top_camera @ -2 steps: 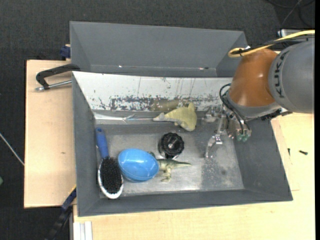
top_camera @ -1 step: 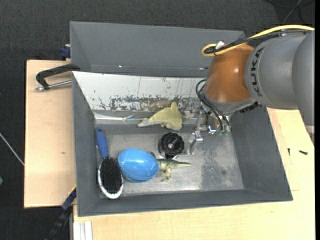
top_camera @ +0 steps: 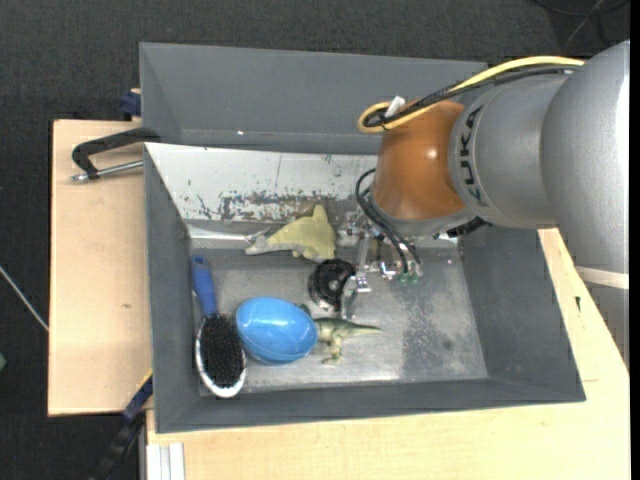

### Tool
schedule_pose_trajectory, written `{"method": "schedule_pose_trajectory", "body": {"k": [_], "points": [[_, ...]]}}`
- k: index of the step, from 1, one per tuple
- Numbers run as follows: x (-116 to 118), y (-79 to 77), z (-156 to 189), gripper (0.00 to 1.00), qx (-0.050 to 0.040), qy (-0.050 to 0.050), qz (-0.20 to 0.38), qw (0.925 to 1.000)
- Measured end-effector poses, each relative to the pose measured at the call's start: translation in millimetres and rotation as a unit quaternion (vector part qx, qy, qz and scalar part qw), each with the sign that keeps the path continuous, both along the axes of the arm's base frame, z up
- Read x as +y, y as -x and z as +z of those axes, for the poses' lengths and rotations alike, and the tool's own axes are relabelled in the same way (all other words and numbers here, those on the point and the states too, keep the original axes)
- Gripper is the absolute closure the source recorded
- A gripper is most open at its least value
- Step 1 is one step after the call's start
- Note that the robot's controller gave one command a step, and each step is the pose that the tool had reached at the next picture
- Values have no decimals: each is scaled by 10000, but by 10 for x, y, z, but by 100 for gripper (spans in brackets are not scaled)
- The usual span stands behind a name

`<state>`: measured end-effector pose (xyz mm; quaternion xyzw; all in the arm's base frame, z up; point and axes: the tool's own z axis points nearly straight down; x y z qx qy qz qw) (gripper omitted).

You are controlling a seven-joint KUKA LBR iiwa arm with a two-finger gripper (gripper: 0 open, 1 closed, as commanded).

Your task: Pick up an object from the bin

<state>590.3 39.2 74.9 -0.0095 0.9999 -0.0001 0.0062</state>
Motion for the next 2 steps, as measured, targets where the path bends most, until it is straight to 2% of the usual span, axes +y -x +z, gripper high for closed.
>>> {"method": "schedule_pose_trajectory", "body": {"k": [1,2], "points": [[-15,-28,19,100,-59,-5,-11,10000],[88,-42,1231,100,-13,-16,-186,9998]]}}
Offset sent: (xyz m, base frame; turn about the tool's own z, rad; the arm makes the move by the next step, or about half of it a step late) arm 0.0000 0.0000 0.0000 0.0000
